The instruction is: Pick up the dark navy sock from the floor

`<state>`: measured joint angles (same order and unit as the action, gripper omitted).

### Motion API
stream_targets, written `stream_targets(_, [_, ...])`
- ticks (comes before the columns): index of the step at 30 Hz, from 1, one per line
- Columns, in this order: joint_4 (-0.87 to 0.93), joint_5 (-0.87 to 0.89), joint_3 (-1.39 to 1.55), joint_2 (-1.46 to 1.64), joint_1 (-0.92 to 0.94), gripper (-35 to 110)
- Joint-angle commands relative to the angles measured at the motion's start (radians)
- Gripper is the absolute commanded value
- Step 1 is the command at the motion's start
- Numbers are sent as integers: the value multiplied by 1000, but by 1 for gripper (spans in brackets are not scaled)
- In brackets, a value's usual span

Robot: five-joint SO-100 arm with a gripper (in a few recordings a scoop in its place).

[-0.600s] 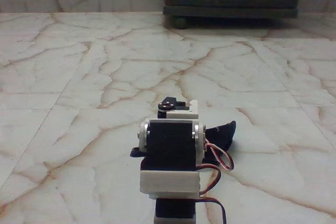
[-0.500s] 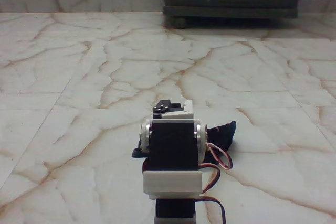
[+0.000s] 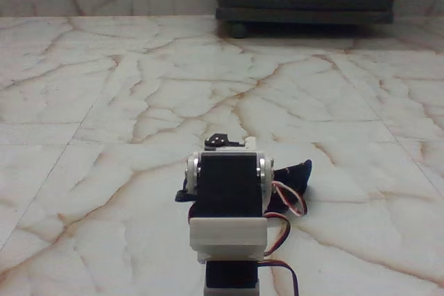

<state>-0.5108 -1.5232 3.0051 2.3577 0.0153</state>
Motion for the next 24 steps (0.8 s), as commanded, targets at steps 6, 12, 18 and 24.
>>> stream_targets(6, [130,147,-244,-155,5,0])
stream_targets(12, [249,324,-463,-324,11,0])
stream_targets(18, [457,486,-698,-460,35,0])
stream_targets(24, [657,718,-784,-635,86,0])
